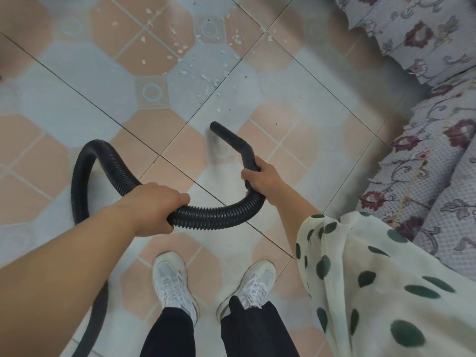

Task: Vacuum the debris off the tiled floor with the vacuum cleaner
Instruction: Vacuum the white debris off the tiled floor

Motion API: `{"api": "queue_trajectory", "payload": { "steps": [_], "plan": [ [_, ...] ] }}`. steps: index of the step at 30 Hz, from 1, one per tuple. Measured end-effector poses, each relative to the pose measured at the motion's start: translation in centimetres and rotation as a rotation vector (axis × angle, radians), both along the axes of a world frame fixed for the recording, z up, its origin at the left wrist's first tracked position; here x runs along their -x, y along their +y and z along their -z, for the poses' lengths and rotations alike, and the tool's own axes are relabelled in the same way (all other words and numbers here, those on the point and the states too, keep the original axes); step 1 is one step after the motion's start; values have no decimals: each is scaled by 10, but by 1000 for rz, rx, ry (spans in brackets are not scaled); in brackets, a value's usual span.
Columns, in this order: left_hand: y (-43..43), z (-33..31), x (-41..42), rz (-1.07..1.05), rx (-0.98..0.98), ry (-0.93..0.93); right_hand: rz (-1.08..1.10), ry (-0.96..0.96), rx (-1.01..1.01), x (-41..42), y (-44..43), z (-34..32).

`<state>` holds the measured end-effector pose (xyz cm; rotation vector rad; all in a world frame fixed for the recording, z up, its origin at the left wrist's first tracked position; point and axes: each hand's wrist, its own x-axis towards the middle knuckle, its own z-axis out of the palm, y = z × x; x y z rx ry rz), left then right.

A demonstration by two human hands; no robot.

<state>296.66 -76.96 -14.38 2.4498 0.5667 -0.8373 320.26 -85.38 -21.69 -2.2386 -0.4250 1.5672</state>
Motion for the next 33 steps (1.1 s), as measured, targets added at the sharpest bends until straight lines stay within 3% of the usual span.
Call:
{"api": "queue_trajectory", "payload": {
  "steps": [12,25,33],
  "plan": [
    [38,1,13,-27,9,-51,191,-52,47,10,22,1],
    [63,5,5,-97,7,-10,-11,-32,1,-2,75,14],
    [77,1,-33,-199,6,-37,82,-96,-15,-49,103,5]
  ]
}}
